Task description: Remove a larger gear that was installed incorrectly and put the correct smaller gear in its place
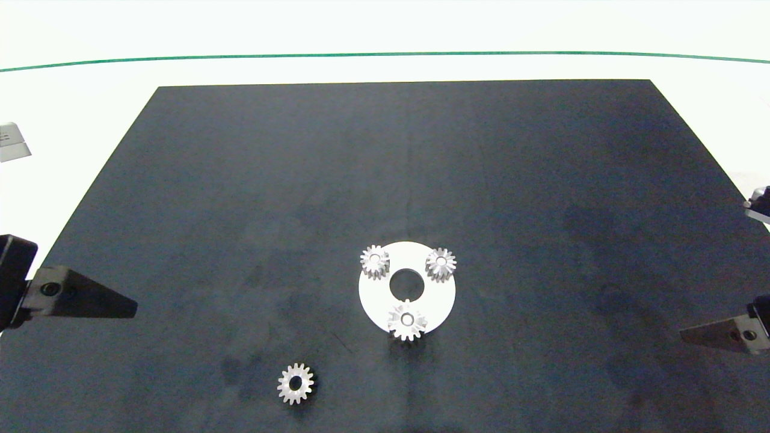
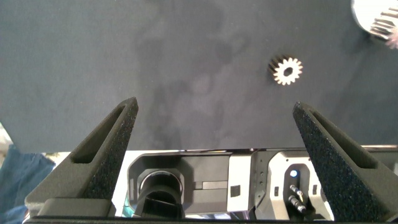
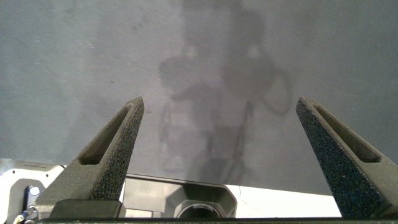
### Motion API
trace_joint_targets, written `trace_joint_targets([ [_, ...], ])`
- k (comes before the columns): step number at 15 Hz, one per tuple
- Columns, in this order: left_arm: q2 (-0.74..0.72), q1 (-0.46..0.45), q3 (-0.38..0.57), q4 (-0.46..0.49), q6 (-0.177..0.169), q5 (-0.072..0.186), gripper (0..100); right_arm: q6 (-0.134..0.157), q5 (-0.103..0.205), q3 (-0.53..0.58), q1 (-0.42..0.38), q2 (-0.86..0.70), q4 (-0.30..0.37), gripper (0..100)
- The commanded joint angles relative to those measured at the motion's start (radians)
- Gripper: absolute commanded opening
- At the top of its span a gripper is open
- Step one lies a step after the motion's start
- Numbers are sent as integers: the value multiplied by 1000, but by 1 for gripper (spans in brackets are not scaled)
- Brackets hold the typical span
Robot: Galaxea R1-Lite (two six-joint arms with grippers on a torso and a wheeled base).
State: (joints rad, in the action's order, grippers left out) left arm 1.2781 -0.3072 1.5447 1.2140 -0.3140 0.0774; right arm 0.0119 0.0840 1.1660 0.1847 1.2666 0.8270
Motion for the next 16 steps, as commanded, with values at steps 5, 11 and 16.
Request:
trace_joint_targets([
  [5,-85,-47,14,12,-7,1,100,-104,140,201,354,152,84,100],
  [11,-120,-47,60,53,-7,1,100,-250,252,370,696,358,215,100],
  [16,-144,-46,77,62,-5,1,100,-271,355,436,834,491,211,100],
])
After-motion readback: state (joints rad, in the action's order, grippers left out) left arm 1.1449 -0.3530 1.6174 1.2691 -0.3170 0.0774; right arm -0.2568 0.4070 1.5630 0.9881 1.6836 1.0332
